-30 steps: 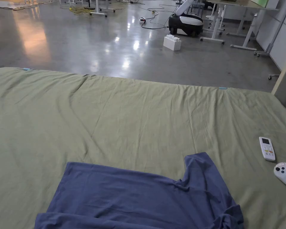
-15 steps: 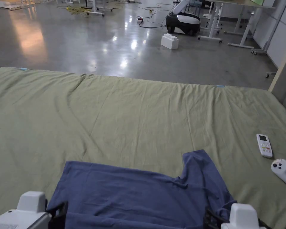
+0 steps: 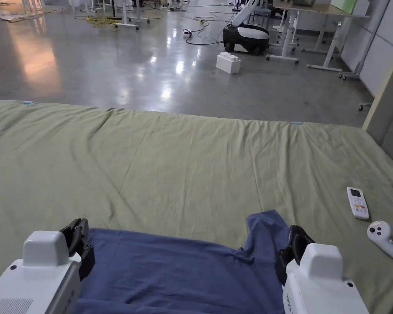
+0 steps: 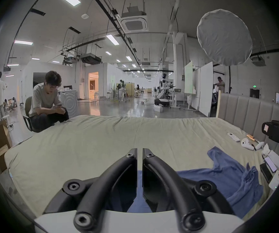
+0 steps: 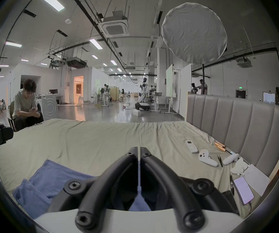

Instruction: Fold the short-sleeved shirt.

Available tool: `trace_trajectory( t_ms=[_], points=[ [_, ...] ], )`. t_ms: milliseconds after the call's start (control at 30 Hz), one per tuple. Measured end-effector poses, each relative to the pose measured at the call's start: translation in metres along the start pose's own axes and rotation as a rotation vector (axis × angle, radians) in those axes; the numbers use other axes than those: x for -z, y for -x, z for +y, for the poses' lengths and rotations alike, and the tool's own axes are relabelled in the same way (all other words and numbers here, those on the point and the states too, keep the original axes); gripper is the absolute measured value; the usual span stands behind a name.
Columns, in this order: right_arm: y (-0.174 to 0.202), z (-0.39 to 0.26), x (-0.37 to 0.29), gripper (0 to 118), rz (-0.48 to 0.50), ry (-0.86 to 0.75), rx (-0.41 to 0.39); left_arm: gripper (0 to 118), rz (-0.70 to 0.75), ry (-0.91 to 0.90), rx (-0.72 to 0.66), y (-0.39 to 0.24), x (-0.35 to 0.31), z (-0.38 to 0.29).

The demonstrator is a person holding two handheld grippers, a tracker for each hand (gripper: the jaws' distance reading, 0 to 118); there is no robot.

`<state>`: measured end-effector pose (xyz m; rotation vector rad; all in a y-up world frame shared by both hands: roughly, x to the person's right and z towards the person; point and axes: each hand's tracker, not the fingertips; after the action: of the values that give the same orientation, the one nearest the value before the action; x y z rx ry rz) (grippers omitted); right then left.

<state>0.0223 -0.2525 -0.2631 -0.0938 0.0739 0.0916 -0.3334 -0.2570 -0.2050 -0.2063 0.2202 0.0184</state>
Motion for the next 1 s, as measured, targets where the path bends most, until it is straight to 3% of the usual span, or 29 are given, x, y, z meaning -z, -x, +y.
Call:
trace_trajectory(
  t_ms=[200, 333, 467, 667, 700, 800, 867, 933, 1000],
  points=[
    [0.001, 0.003, 0.001, 0, -0.005, -0.022, -0.01, 0, 0.002, 0.038, 0.057, 0.001, -0.003, -0.008],
    [0.0, -0.003, 0.008, 0, 0.007, 0.006, -0.006, 0, 0.008, 0.192, 0.02, 0.02, 0.024, -0.014],
    [-0.001, -0.012, 0.019, 0, 0.01, 0.072, 0.012, 0, -0.017, 0.34, -0.065, 0.045, 0.079, -0.018],
    [-0.004, -0.03, 0.035, 0, 0.009, 0.148, 0.019, 2, -0.073, 0.56, -0.067, 0.068, 0.181, -0.026],
    [-0.005, -0.032, 0.037, 0, 0.006, 0.158, 0.019, 7, -0.072, 0.597, -0.065, 0.066, 0.19, -0.024],
    [-0.009, -0.041, 0.043, 0, -0.005, 0.19, 0.018, 40, -0.066, 0.698, -0.056, 0.063, 0.226, -0.029],
    [-0.012, -0.046, 0.046, 0, -0.013, 0.211, 0.013, 45, -0.072, 0.731, -0.067, 0.061, 0.24, -0.031],
    [-0.015, -0.048, 0.048, 0, -0.021, 0.228, 0.01, 63, -0.079, 0.778, -0.087, 0.057, 0.255, -0.037],
    [-0.017, -0.052, 0.051, 0, -0.029, 0.244, 0.004, 68, -0.072, 0.805, -0.083, 0.055, 0.263, -0.042]
  ],
)
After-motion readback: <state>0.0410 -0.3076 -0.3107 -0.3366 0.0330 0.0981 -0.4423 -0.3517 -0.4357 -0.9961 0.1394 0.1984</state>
